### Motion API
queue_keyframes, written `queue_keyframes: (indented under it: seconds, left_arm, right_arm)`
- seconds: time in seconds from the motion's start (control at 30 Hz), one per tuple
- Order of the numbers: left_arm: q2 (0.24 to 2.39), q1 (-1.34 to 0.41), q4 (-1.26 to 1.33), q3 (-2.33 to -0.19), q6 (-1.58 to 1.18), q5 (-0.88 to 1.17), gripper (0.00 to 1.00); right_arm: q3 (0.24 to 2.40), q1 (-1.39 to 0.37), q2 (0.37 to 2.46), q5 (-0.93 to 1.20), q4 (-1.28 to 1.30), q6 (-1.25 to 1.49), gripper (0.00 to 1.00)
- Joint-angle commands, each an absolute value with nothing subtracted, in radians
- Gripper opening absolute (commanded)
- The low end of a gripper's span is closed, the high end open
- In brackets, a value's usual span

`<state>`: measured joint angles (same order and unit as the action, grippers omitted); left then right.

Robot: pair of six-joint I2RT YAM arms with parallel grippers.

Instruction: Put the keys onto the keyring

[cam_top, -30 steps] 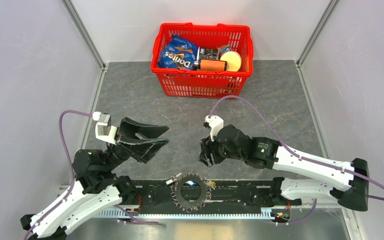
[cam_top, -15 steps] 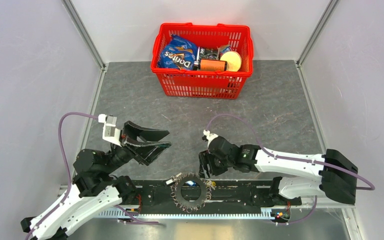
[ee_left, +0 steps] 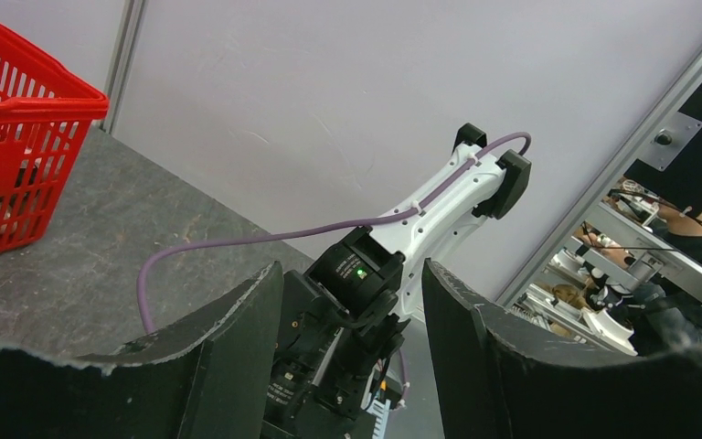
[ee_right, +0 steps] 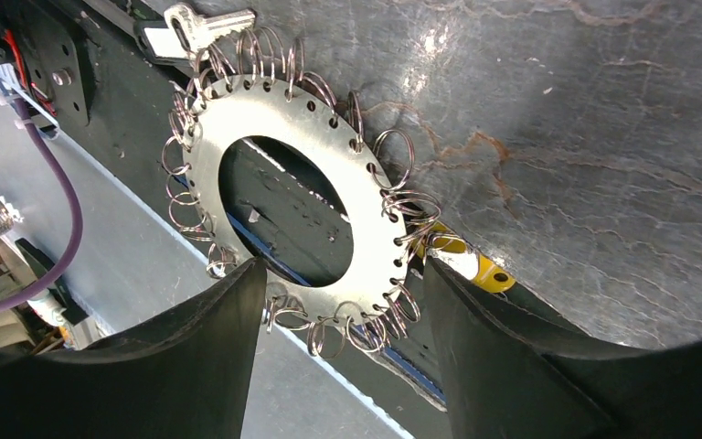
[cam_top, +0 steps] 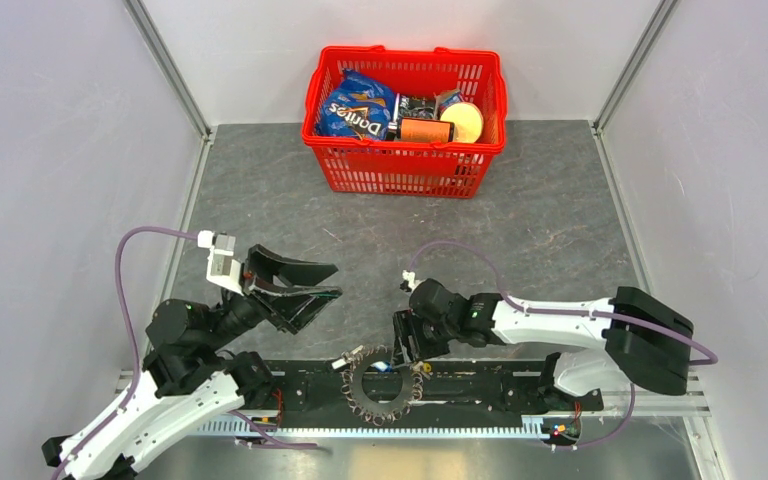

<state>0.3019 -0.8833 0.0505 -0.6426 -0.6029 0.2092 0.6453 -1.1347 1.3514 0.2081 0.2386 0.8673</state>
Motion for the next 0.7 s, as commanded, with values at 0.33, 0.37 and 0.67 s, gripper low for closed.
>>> queue_keyframes:
  seconds: [0.33,0.37,0.67]
  left_arm:
    - [0.269,-0.885,0.031,-0.659,-0.558,0.186,0.64]
    - [0.268,-0.884,0.031,-0.660,-0.558,0.184,0.64]
    - [0.259,-0.884,0.017,-0.658,-0.558,0.176,0.65]
  right_arm:
    - [0.600,-1.162,1.442,0.259,0.118,0.932,0.72]
    - [0.599,-1.165,1.452,0.269,0.103,0.937,0.72]
    - [0.608,-1.192,1.508,0.283,0.019,0.949,0.60]
